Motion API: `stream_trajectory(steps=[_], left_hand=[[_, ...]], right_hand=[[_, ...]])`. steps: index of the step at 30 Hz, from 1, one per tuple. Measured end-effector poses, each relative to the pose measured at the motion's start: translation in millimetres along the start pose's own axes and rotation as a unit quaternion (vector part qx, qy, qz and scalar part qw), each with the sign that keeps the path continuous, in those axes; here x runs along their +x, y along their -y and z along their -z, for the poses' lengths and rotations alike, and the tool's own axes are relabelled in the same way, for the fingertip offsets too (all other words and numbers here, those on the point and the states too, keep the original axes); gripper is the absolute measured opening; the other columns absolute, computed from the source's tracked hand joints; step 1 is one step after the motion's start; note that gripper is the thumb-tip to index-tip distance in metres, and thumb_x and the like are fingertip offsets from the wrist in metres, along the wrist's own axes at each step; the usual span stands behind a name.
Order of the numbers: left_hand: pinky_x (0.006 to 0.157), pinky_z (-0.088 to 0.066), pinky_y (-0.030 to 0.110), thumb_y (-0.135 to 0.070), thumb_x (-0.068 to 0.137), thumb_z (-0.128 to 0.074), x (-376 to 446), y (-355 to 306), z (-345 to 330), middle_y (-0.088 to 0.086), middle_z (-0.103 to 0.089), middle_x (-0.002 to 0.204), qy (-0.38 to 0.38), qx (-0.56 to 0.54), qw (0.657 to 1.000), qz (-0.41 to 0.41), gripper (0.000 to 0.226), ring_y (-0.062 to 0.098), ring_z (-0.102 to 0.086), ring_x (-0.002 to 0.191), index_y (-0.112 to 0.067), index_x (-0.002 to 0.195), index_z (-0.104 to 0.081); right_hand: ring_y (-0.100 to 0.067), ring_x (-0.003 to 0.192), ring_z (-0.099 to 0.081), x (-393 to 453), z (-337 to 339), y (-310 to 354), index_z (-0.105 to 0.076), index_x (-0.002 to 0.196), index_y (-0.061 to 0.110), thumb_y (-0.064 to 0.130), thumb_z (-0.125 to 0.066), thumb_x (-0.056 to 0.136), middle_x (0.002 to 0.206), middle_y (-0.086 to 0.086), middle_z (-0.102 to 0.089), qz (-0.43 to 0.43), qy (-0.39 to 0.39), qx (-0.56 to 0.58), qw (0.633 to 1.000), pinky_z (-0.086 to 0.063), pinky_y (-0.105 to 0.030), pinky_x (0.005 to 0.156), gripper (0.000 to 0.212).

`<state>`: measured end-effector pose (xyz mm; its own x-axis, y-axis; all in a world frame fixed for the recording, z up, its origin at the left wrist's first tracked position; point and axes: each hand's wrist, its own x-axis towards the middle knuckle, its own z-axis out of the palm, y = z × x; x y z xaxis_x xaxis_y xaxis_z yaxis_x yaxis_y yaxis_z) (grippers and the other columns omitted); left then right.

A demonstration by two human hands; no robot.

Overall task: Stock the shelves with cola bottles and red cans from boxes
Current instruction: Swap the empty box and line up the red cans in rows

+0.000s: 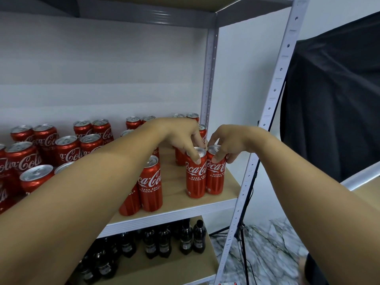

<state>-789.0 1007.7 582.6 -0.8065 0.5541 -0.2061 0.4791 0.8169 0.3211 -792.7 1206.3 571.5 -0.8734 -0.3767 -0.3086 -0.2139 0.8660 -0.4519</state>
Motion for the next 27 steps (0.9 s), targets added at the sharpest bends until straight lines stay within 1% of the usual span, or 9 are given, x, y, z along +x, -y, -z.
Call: stream_trajectory(steps=[6,11,15,21,24,27], left_hand=[[0.096,-0.059,0.035,-0.045,0.073,-0.089,-5.7,-2.2,2.3,-0.017,-0.078,0.107,0.015,-0.012,1.0,-0.012,0.046,0.003,-0.072,0.098,-0.032,0.117,-0.079],[0.096,-0.059,0.035,-0.045,0.074,-0.089,-7.2,-2.5,1.5,-0.018,-0.077,0.11,0.01,-0.013,1.0,-0.018,0.047,0.003,-0.073,0.098,-0.032,0.118,-0.078],[0.096,-0.06,0.035,-0.039,0.076,-0.09,-7.6,-0.9,-0.2,-0.017,-0.076,0.114,0.01,-0.045,0.999,-0.011,0.045,0.004,-0.073,0.1,-0.029,0.118,-0.078],[0.095,-0.06,0.037,-0.035,0.077,-0.09,-9.2,-1.7,-0.5,-0.013,-0.077,0.113,0.013,-0.057,0.998,-0.016,0.046,0.005,-0.074,0.099,-0.024,0.12,-0.078],[0.095,-0.06,0.037,-0.034,0.076,-0.09,-10.1,-2.7,-1.1,-0.014,-0.077,0.111,0.011,-0.062,0.998,-0.013,0.044,0.005,-0.074,0.098,-0.024,0.118,-0.079],[0.093,-0.061,0.034,-0.035,0.074,-0.091,-10.4,-4.1,-1.6,-0.016,-0.077,0.109,0.001,-0.06,0.998,-0.007,0.042,0.002,-0.074,0.095,-0.026,0.114,-0.079]], right_hand=[[-0.034,0.091,-0.075,1.9,0.0,-1.7,-0.063,0.132,0.017,0.017,-0.089,0.075,0.117,-0.014,-0.07,0.005,0.009,0.009,1.0,-0.064,-0.042,0.079,0.063],[-0.032,0.09,-0.076,1.1,0.9,-0.6,-0.064,0.132,0.013,0.019,-0.09,0.074,0.115,-0.011,-0.073,0.005,0.019,-0.002,1.0,-0.064,-0.041,0.079,0.064],[-0.033,0.087,-0.076,-0.3,1.1,1.7,-0.065,0.132,0.011,0.018,-0.09,0.075,0.113,-0.012,-0.073,0.008,0.017,-0.01,1.0,-0.064,-0.042,0.078,0.062],[-0.034,0.088,-0.076,-2.3,2.2,5.8,-0.066,0.13,0.009,0.015,-0.089,0.075,0.113,-0.013,-0.073,0.004,0.023,-0.016,1.0,-0.064,-0.041,0.077,0.059],[-0.034,0.089,-0.076,-3.4,2.0,6.5,-0.065,0.131,0.008,0.014,-0.089,0.075,0.112,-0.013,-0.073,0.003,0.024,-0.011,1.0,-0.064,-0.04,0.076,0.061],[-0.034,0.089,-0.076,-4.1,2.3,7.3,-0.065,0.132,0.009,0.014,-0.089,0.075,0.113,-0.014,-0.073,0.001,0.027,-0.011,1.0,-0.064,-0.041,0.077,0.062]])
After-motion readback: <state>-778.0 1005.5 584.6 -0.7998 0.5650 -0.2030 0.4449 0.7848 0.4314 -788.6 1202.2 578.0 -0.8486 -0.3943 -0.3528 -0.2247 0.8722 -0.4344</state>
